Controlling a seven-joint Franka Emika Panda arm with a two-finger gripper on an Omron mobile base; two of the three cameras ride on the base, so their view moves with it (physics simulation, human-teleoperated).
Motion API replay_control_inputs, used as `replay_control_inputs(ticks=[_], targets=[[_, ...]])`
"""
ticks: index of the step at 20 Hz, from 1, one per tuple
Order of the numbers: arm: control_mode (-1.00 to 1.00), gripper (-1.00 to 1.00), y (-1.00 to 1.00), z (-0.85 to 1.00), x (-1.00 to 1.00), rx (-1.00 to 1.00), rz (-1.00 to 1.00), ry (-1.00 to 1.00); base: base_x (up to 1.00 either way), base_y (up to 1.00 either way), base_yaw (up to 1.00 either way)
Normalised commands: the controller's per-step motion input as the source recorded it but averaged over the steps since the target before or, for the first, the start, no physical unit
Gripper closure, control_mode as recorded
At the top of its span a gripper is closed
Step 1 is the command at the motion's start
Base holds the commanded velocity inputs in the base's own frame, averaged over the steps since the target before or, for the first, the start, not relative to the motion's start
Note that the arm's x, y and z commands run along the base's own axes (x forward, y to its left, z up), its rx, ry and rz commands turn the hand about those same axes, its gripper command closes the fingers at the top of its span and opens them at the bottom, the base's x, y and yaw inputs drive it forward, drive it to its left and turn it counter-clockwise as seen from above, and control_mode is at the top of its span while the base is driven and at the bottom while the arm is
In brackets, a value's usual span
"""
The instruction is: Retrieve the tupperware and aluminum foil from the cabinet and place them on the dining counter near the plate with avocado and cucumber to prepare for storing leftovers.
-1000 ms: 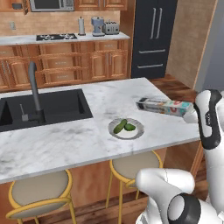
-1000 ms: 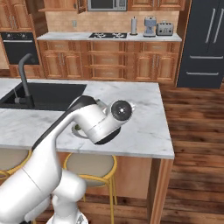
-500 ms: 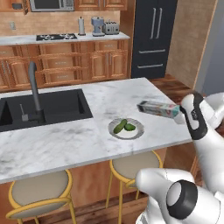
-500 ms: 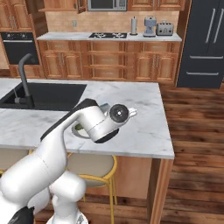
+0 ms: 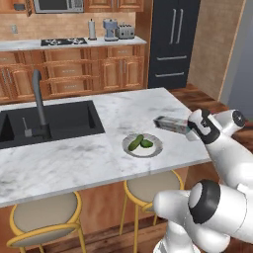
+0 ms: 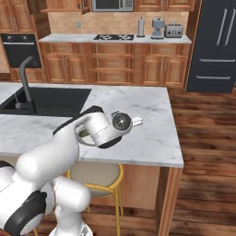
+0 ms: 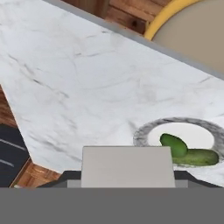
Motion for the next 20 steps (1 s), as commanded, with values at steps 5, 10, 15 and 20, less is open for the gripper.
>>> replay_control_inputs(ticks=[5, 10, 15, 20], targets=[[-1.0, 1.0, -0.03, -0.41, 0.38, 0.0, -0.02, 0.05, 0.0, 0.0, 0.0], [-1.0, 1.0, -0.1, -0.42, 0.34, 0.0, -0.01, 0.06, 0.0, 0.0, 0.0], [-1.0, 1.0, -0.15, -0.39, 0.31, 0.0, -0.01, 0.06, 0.0, 0.0, 0.0], [-1.0, 1.0, -0.04, -0.4, 0.24, 0.0, -0.01, 0.06, 0.0, 0.0, 0.0]])
